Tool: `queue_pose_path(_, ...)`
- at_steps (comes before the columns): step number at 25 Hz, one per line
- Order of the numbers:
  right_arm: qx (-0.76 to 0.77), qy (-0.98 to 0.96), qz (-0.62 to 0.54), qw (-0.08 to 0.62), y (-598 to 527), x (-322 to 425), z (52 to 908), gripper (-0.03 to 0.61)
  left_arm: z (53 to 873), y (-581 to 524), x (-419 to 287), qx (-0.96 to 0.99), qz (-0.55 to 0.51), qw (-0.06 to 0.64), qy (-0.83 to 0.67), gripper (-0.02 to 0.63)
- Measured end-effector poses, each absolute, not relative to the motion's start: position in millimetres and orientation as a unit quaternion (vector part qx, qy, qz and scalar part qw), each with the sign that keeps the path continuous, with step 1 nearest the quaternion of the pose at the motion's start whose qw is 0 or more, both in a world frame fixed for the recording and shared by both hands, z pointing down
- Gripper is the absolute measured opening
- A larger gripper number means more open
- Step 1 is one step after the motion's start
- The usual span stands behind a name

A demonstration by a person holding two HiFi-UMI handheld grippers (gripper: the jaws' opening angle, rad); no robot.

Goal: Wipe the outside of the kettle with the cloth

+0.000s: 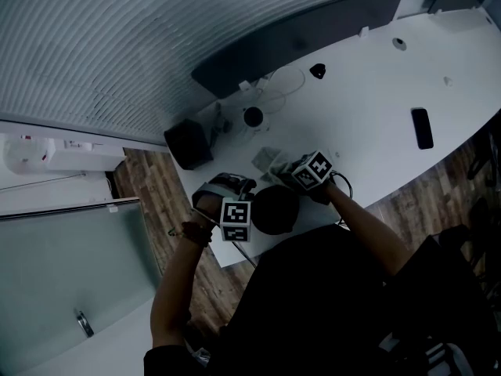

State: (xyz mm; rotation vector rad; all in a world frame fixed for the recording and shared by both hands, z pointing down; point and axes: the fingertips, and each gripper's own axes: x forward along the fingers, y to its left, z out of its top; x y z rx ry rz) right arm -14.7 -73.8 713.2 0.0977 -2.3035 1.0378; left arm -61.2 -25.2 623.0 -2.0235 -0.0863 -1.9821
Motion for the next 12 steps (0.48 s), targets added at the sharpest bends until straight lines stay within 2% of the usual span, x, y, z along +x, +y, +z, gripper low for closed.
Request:
queue_pose_path(2, 0.077, -0.891, 0.367, 0.254, -85, -7, 694, 0.063, 626, -27, -57, -0.715, -0.681, 0.156, -0.016, 0.123)
queue_pose_path(5, 0.120, -0.920, 0.350, 0.128, -101, 10, 626, 0.063, 627, -24, -59, -0.717, -0.682, 0.143, -0.003, 0.123)
queue_pose_path(8, 0.070, -0.927, 0.369, 0.025, -85, 23, 554, 0.063, 622, -13, -68, -0.713, -0.694, 0.101, 0.008, 0.120)
queue_pose_path(10, 0.022, -0.936, 0.352, 0.013, -66, 22, 524, 0.063, 618, -9, -72, -0.710, -0.700, 0.082, 0.018, 0.118)
queue_pose_path(12, 0.003, -0.945, 0.324, 0.039, -55, 14, 520, 0.063, 619, -10, -77, -0.702, -0.707, 0.082, 0.029, 0.118)
